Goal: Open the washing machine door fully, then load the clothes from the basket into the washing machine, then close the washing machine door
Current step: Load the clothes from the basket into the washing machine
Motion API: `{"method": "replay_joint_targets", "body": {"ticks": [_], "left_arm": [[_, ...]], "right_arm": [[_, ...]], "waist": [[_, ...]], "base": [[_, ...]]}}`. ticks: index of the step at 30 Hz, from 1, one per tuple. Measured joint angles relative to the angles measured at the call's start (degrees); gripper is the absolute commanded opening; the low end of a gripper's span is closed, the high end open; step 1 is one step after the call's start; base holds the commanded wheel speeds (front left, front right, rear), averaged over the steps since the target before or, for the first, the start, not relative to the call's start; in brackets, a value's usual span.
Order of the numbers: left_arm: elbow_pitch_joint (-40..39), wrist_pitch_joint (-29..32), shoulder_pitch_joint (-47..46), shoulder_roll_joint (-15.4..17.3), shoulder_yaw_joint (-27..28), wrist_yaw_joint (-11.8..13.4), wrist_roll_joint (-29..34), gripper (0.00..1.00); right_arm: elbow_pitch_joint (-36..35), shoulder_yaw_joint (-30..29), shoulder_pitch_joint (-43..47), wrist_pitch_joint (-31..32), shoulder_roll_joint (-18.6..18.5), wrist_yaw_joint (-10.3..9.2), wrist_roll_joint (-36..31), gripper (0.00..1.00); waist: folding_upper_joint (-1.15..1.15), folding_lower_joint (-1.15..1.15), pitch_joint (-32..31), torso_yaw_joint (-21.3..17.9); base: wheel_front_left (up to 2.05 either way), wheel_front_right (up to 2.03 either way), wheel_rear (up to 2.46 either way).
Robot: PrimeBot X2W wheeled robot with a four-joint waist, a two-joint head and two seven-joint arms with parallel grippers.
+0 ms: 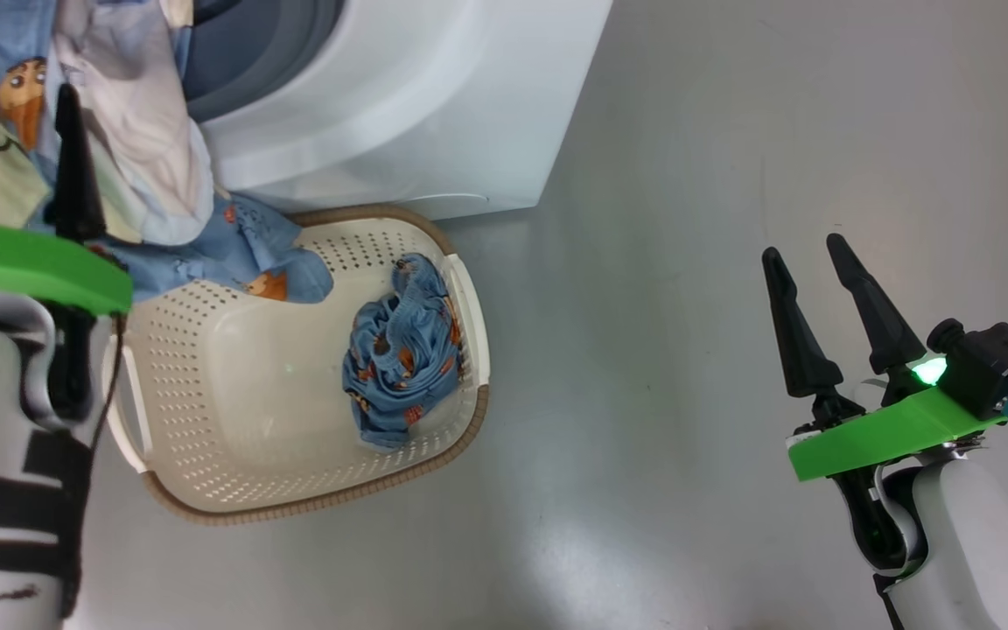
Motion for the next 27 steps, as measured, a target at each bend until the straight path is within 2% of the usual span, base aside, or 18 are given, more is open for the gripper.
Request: {"method": "replay_joint_targets", "body": {"ticks": [14,27], "left_arm": [[-10.4,0.0,14.3,-3.5,3.9,0.0,4.2,1.0],[-19.8,0.0,27.4,-6.0,8.7,0.0,4.9,1.0]], "right_arm": [[0.2,-0.9,1.0,0.0,-1.7,0.0,0.0,1.0],[0.2,-1.4,1.4,0.0,-2.4,0.0,0.0,1.0]], "waist": [[0.0,0.0,-2.1,2.4],[0.0,0.0,-3.3,3.2]], "base": [[0.0,0.0,0.0],[0.0,0.0,0.0]]}}
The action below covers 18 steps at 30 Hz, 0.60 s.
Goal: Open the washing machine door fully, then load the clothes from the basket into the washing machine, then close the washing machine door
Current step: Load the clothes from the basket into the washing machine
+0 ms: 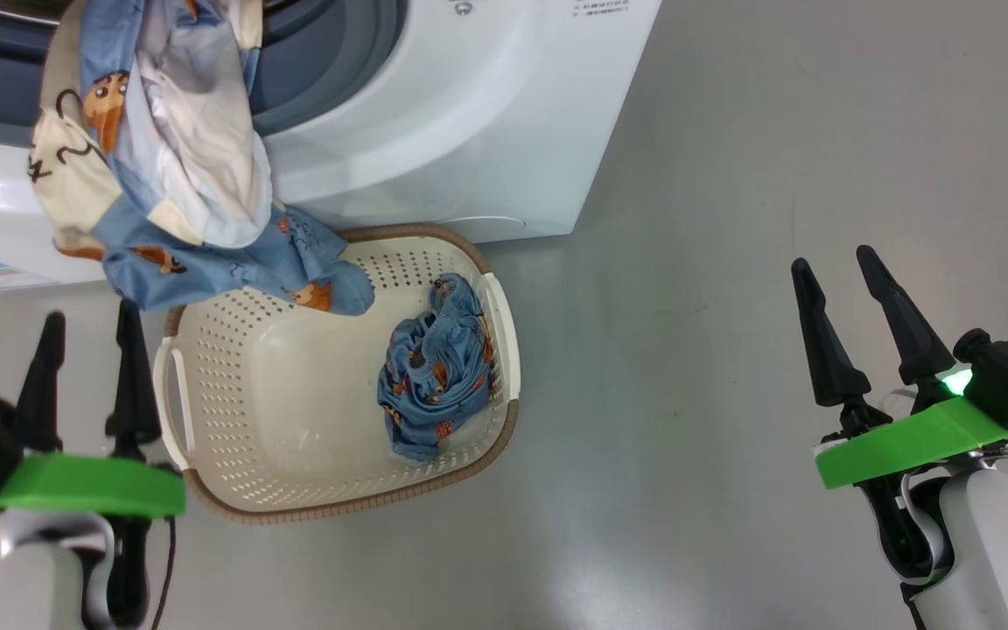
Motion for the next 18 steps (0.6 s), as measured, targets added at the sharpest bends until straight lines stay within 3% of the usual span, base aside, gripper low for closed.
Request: {"method": "replay_joint_targets", "body": {"ticks": [18], "left_arm": [[-6.0,0.0,6.6,-1.7,2.2,0.0,0.5,1.0]], "right_arm": [[-0.1,-0.2,1.0,0.0,-0.2,0.0,0.0,1.0]], "waist": [[0.0,0.0,-0.7,0.5]], "base": [[0.0,0.0,0.0]]}}
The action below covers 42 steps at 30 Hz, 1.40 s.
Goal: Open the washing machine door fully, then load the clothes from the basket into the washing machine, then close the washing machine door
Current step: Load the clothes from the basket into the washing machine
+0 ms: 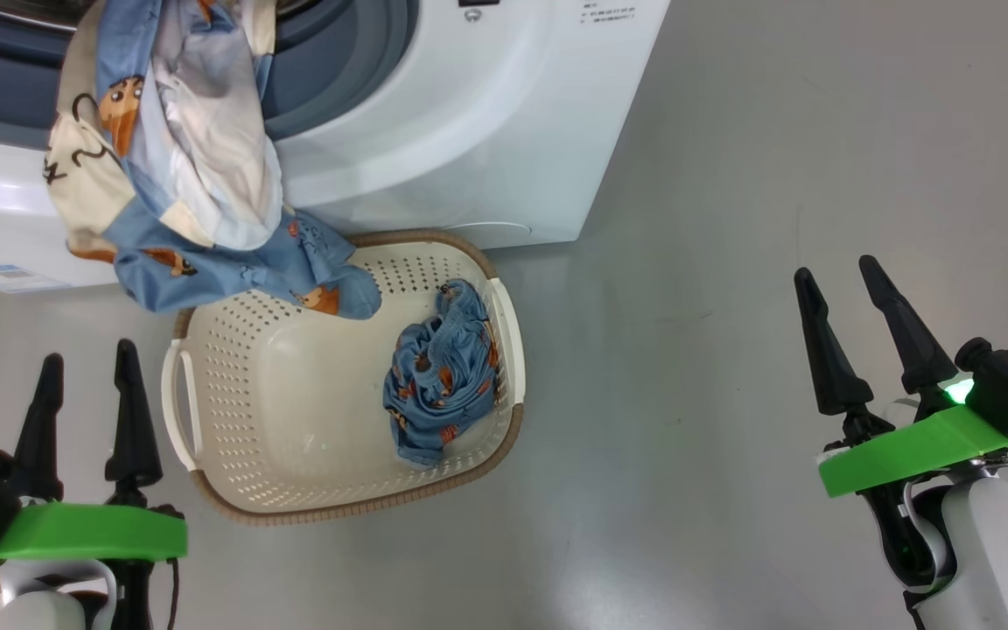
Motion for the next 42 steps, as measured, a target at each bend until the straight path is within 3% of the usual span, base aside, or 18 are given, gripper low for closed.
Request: {"method": "replay_joint_targets", "body": {"ticks": [12,22,42], "left_arm": [[1.9,0.0,-0.1,0.2,-0.8,0.0,-0.3,1.0],[8.0,0.0,-3.2,1.9,-4.2,0.0,-3.3,1.0],[29.3,0.0,-21.6,7.4,-19.0,0.0,-12.0,1.0]], "right_arm": [[0.1,0.3,0.0,0.0,0.5,0.0,0.0,1.0],[0.1,0.7,-0.1,0.0,1.0,0.0,0.0,1.0],[-0.1,2.0,-3.2,0.0,2.0,0.0,0.0,1.0]], "waist": [[0.0,0.0,0.1,-0.6],[0.0,0.0,0.6,-1.3],[0.0,0.0,5.7,-3.1]], "base": [[0.0,0.0,0.0],[0.0,0.0,0.0],[0.0,0.0,0.0]]}}
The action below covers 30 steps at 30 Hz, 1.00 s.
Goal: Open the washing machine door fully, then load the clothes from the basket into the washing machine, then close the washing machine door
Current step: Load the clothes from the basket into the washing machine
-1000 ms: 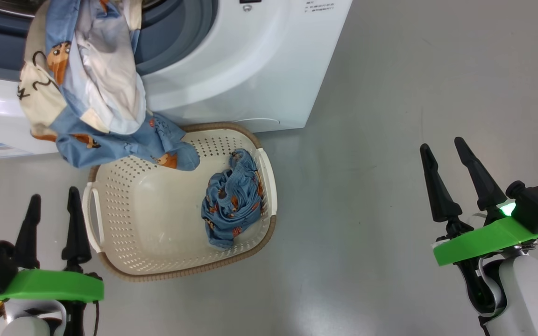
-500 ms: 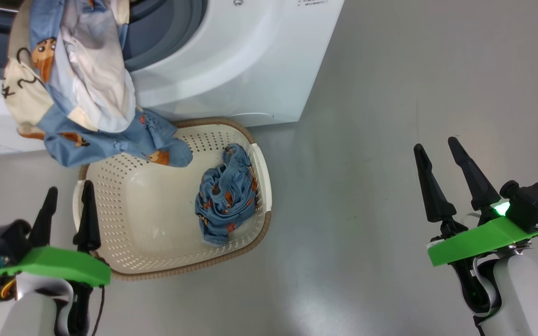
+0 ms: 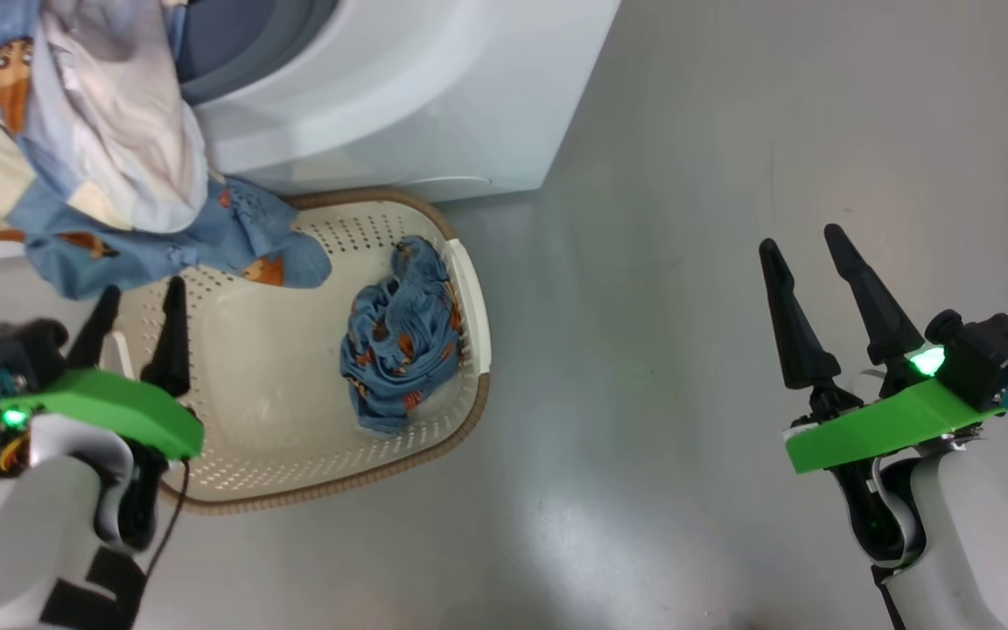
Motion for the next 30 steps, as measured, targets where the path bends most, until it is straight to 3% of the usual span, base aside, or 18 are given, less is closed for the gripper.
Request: {"method": "replay_joint_targets", "body": {"ticks": [17,30], "left_arm": [[13.5,0.0,-15.2,4.2,-7.5,0.0,-10.2,1.0],[16.3,0.0,-19.6,6.6,-15.0,0.0,-16.9,1.0]], "right_arm": [[-0.8,1.5,-3.1,0.0,1.4,0.0,-0.3,1.0],[-0.9,1.9,-3.3,0.0,2.4,0.0,-0.4,1.0]], "waist": [[0.0,0.0,5.4,-4.1],[0.0,0.0,7.5,-5.8]], "base": [[0.0,0.0,0.0],[0.0,0.0,0.0]]}}
